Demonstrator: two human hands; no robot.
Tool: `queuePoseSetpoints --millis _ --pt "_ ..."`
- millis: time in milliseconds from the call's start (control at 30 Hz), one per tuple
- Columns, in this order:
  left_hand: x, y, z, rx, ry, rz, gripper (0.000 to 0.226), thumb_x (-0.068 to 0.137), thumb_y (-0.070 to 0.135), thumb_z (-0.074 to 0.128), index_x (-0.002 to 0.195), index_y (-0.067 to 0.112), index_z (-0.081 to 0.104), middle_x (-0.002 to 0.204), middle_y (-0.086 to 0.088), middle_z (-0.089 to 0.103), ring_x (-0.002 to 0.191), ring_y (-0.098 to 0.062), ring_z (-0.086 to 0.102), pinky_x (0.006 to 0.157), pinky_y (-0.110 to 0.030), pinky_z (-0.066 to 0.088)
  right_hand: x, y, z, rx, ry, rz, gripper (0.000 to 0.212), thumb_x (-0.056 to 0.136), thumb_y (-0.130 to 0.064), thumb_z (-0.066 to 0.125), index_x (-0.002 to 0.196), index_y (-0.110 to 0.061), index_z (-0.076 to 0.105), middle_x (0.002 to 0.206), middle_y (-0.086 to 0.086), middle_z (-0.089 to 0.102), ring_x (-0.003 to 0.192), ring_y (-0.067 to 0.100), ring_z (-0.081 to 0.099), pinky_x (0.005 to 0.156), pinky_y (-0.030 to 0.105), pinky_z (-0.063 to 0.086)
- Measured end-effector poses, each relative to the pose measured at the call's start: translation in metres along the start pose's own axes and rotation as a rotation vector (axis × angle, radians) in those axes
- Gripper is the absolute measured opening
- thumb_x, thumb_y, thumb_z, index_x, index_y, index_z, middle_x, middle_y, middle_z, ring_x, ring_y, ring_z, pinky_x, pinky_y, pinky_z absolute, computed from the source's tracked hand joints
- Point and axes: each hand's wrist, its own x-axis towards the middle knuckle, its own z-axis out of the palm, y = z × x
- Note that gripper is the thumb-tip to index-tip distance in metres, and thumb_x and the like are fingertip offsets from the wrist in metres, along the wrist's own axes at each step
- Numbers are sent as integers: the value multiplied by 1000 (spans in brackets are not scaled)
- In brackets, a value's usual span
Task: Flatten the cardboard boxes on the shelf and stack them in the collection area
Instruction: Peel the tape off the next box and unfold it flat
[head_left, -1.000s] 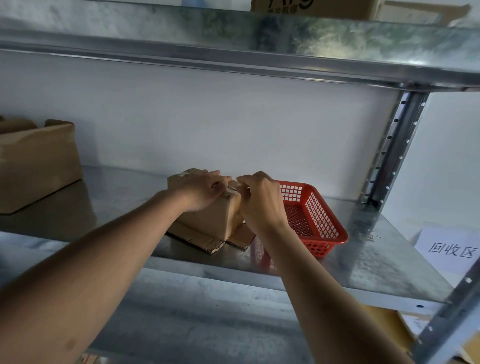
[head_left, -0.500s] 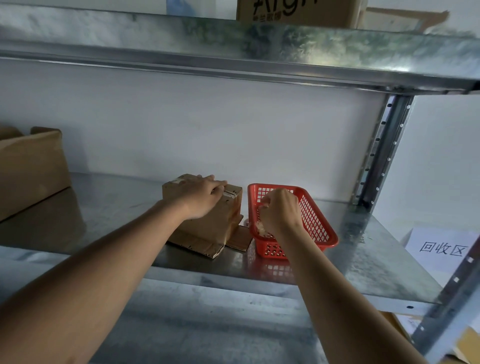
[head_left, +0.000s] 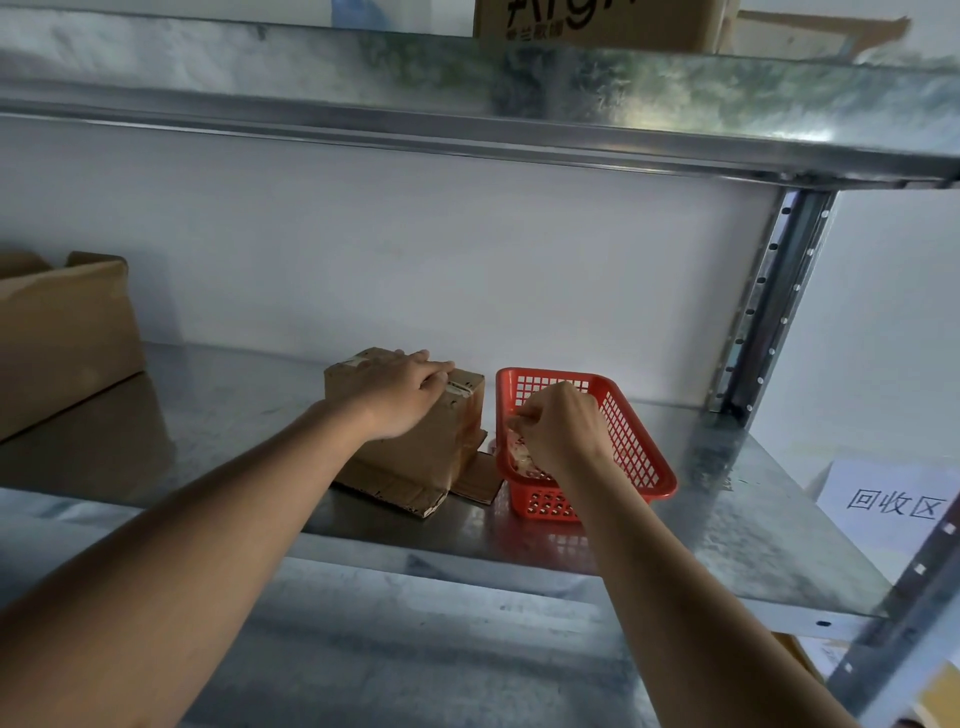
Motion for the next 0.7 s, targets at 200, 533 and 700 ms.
queuePoseSetpoints --millis 200,533,700 --pt "-2 3 -2 9 -3 -14 47 111 50 25 155 46 40 171 6 21 159 -25 14 128 -48 10 6 7 6 56 -68 65 38 105 -30 58 73 -10 65 73 4 66 60 16 61 52 29 45" --pt "1 4 0 -1 -1 -23 46 111 49 26 154 45 42 171 6 21 158 -25 16 127 -47 13 5 15 0 50 -37 -10 21 87 -5 79 98 -23 82 106 0 78 94 16 71 83 33 62" --pt "2 3 2 -19 -2 -26 46 111 49 27 154 45 42 171 6 21 159 -24 13 127 -45 12 10 18 6 -55 -227 -14 29 88 -2 74 111 -18 81 109 4 75 90 22 69 84 36 63"
